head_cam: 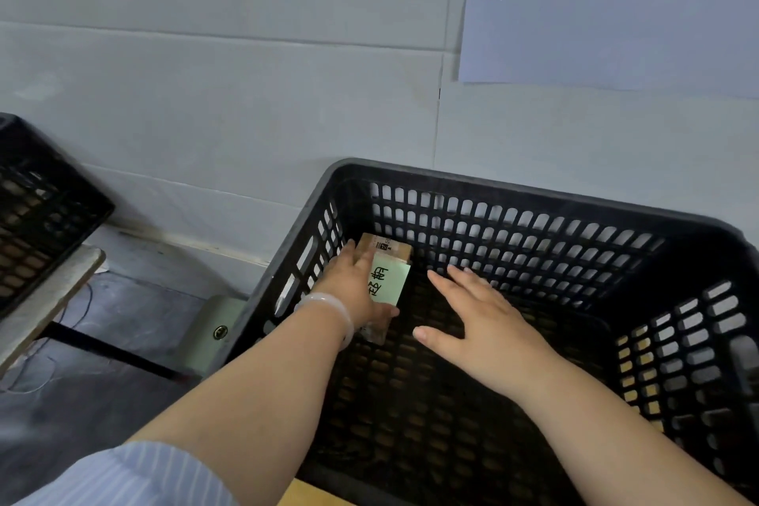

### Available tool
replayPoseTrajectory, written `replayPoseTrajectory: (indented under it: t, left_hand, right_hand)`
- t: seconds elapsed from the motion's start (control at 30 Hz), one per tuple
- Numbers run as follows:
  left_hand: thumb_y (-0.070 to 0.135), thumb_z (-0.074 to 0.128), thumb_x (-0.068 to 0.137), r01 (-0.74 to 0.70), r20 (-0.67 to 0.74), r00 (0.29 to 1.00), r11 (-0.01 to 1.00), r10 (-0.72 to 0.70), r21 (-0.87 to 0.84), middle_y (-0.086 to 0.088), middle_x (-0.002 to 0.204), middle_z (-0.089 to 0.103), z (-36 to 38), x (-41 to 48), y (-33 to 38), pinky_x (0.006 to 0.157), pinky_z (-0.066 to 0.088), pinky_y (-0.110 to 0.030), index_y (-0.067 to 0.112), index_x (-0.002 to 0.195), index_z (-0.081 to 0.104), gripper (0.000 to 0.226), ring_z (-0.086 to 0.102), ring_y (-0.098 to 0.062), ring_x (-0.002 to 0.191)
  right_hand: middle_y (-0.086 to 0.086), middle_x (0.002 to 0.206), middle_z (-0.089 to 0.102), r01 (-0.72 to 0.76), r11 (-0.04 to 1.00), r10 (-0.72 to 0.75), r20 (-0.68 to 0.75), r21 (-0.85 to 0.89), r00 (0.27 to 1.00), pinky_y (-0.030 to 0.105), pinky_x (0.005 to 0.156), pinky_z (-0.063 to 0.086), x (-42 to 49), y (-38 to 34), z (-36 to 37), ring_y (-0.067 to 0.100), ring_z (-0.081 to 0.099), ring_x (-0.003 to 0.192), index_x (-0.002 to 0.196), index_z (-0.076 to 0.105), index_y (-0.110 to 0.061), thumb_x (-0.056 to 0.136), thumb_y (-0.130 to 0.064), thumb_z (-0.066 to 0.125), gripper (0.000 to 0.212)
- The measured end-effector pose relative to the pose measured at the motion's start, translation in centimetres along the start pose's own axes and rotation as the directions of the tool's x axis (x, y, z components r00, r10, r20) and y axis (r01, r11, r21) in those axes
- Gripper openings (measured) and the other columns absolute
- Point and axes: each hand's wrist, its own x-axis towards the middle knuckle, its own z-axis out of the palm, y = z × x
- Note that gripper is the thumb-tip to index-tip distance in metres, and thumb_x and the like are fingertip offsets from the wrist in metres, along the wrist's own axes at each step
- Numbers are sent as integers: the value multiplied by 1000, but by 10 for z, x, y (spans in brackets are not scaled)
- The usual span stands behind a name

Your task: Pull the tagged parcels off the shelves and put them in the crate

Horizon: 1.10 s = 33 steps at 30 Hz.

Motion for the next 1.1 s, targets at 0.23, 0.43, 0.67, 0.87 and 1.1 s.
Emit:
replayPoseTrajectory:
  t: [0.23, 0.43, 0.67, 0.87, 1.1]
  left_hand:
    - [59, 64, 83, -255, -251, 920, 946, 301, 202, 1, 165, 6, -47, -50, 0, 120, 18, -44, 31, 156, 4, 99, 8, -23, 150]
    - [68, 55, 83, -93, -506, 812, 920, 291, 381, 2, 165, 1, -91, -151, -59, 122, 9, -45, 35, 155, 2, 96, 2, -23, 151]
    - [74, 52, 81, 263, -681, 732, 926, -8, 272, 3, 165, -6, -93, -319, -169, 120, -2, -49, 45, 153, -2, 95, -4, -23, 151]
    - [76, 45, 82, 568, -780, 557, 816, -285, 108, 4, 165, -5, -55, -515, -247, 121, 0, -50, 44, 153, -5, 92, -5, -22, 152]
    - [75, 45, 83, 818, -807, 220, 554, -548, -153, 7, 165, -6, 31, -735, -270, 120, -4, -47, 47, 151, -7, 90, -7, -17, 151]
  right_hand:
    - [-7, 163, -7, 75, 969, -114, -156, -237, 981, 37, 116, -5, -5, -22, -15, 12, -10, 148, 152, -5, -42, 75, -84, 36, 96]
    - [-8, 163, -1, 300, 914, -366, -232, -274, 901, 38, 120, -2, -22, -105, -31, 10, -6, 148, 152, 1, -41, 68, -87, 28, 100]
    - [-7, 163, -5, 580, 743, -651, -158, -335, 742, 39, 120, -2, -72, -244, 14, 13, -8, 148, 153, 1, -39, 75, -81, 41, 97]
    - [-6, 163, -2, 825, 467, -872, -9, -319, 490, 40, 120, -3, -168, -382, 93, 13, -8, 148, 154, 2, -39, 77, -78, 47, 97]
    - [-8, 163, -8, 971, 65, -984, 148, -228, 100, 43, 120, -6, -319, -493, 193, 11, -15, 147, 153, -6, -40, 81, -77, 41, 94]
